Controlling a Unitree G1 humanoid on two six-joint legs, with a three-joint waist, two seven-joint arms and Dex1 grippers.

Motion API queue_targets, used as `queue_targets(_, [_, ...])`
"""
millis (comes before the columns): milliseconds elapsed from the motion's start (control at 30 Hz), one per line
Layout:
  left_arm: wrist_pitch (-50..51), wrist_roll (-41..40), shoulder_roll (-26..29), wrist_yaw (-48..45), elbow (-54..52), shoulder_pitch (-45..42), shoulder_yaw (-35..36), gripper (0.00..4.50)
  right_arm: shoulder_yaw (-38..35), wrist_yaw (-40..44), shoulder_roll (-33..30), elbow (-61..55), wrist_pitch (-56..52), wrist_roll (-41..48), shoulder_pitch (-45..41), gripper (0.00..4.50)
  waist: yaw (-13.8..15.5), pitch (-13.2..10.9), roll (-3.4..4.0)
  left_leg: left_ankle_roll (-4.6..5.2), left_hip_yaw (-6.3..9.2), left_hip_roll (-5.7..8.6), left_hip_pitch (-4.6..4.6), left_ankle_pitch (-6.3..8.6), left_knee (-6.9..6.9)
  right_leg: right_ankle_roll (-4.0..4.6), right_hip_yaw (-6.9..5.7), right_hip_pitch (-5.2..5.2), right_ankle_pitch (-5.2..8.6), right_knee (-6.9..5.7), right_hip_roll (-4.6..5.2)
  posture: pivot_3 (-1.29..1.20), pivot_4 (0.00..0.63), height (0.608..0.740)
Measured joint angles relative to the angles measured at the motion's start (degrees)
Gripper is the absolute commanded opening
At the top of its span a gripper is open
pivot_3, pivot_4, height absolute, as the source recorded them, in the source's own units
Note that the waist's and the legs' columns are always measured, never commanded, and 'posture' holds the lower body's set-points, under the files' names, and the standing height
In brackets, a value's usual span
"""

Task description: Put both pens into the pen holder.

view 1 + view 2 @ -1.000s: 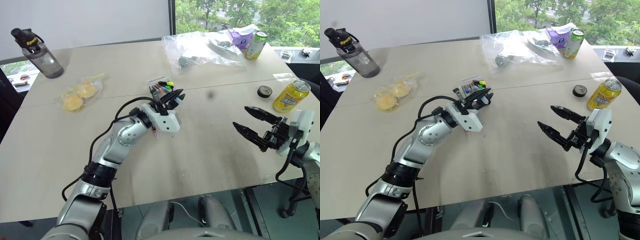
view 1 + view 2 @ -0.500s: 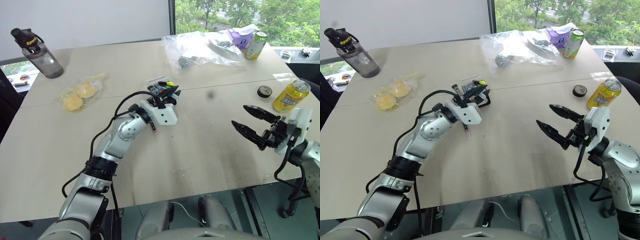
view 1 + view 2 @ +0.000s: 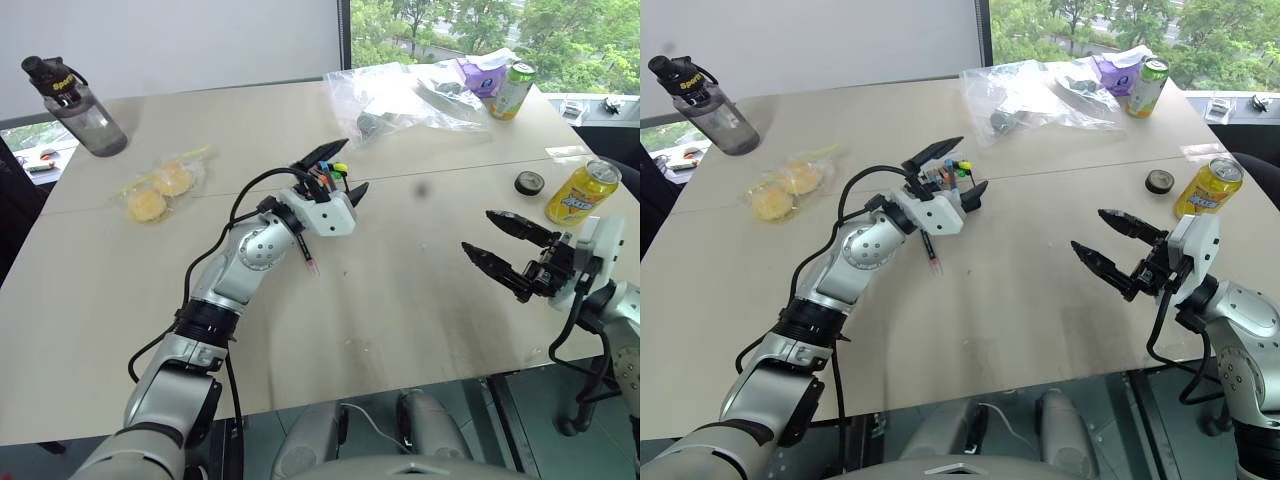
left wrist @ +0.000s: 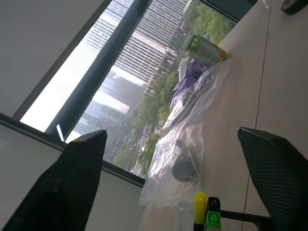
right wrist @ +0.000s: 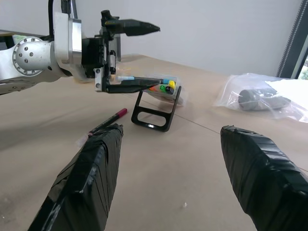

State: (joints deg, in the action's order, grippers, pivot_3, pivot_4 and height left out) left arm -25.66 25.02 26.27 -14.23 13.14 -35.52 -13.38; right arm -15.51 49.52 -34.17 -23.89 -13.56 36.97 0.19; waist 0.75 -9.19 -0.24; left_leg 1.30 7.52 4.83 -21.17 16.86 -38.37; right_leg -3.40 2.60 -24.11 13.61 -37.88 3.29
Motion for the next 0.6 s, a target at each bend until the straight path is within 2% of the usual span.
queue_targets(333, [2.33,-1.98,-1.46,0.64,1.53,-1.18,1.85,4.45,-0.01,0.21,0.01,0.02,0.34,-0.01,0.72,3.46,-0.01,0.0,0.0,0.0,0.0,0.0,0.0,0.0,-0.02,0.0,-0.01,0.0,0.0,-0.01,0.0,0.0,0.15,0.74])
queue_targets(600, [2.77,-3.78,-2.27,0.63,6.92,-7.2,2.32,4.45,-0.02,0.53,0.03,0.07,0.99,-0.17,0.81,3.46,-0.14,0.01,-0.01,0.0,-0.01,0.01,-0.01,0.0,-0.03,0.0,0.01,0.0,0.0,-0.02,-0.02,0.0,0.15,0.74])
